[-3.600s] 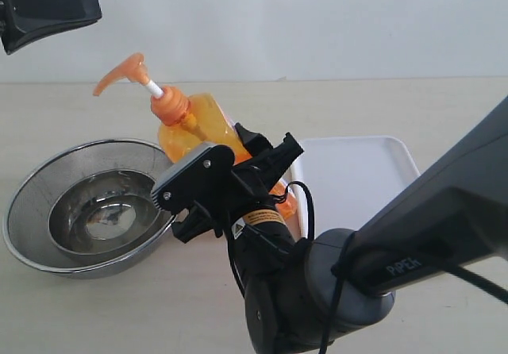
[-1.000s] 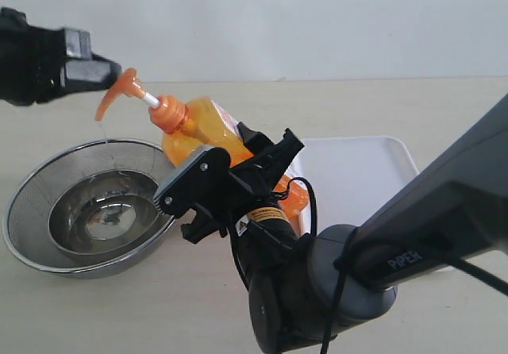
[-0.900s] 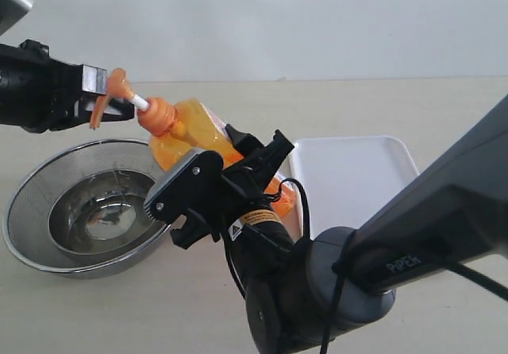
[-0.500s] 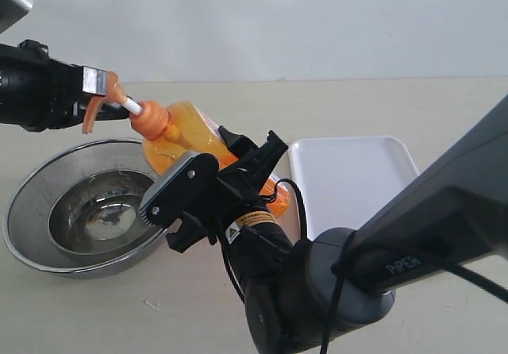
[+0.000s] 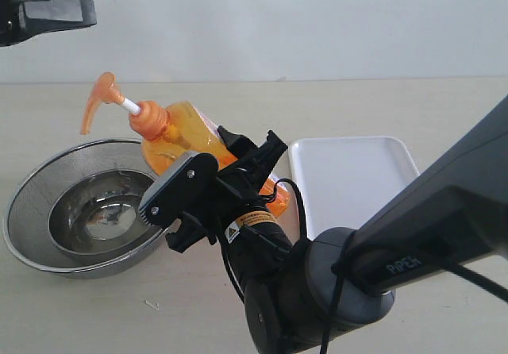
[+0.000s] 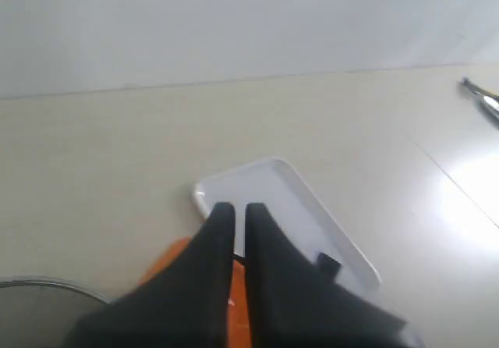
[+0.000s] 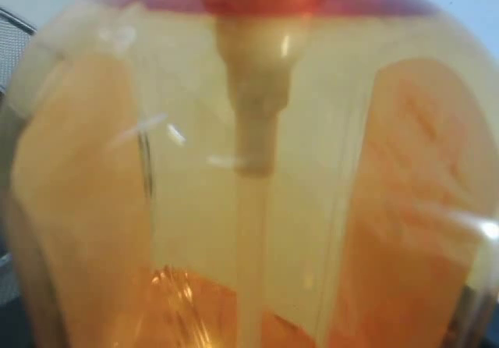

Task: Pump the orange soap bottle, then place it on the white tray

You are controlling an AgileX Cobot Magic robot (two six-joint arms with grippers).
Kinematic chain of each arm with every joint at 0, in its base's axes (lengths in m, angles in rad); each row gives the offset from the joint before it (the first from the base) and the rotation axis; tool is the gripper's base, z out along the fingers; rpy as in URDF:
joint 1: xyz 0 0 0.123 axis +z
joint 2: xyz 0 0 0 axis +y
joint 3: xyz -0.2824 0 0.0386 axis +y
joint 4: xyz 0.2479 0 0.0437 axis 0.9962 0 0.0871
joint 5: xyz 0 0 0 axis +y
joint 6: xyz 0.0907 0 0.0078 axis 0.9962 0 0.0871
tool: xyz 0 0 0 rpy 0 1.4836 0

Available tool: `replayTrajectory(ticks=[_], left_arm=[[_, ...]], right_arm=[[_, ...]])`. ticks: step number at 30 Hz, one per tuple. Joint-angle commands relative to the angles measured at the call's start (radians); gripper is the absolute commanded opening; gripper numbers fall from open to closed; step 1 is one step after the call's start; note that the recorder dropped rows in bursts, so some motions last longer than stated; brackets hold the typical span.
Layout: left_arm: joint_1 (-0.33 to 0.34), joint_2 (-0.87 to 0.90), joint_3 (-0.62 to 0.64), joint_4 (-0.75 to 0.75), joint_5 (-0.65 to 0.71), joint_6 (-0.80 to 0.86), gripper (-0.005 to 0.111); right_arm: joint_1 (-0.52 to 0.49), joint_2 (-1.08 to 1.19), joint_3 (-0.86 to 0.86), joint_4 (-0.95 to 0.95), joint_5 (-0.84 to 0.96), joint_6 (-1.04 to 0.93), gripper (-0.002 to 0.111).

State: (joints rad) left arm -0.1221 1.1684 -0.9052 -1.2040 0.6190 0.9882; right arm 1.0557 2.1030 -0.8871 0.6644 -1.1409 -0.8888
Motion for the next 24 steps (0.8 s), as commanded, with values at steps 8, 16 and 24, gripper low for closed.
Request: replayTrajectory(ticks=[8,16,24], left_arm=[[0.001,-0.058,0.003,0.209,0.264,-0.152,0.005],[-0.019,0.077,0.009,0.233,0.267,-0.152,0.005],[-0.019,0.093,0.009,0.329,0.176,-0.232,0.005]], right_arm=[[0.001,-0.009,-0.004,0.003,0.003,0.004,0.000],[0.001,-0.009,-0.004,0.003,0.003,0.006,0.000],[0.001,-0.009,-0.004,0.003,0.009,0.008,0.000]])
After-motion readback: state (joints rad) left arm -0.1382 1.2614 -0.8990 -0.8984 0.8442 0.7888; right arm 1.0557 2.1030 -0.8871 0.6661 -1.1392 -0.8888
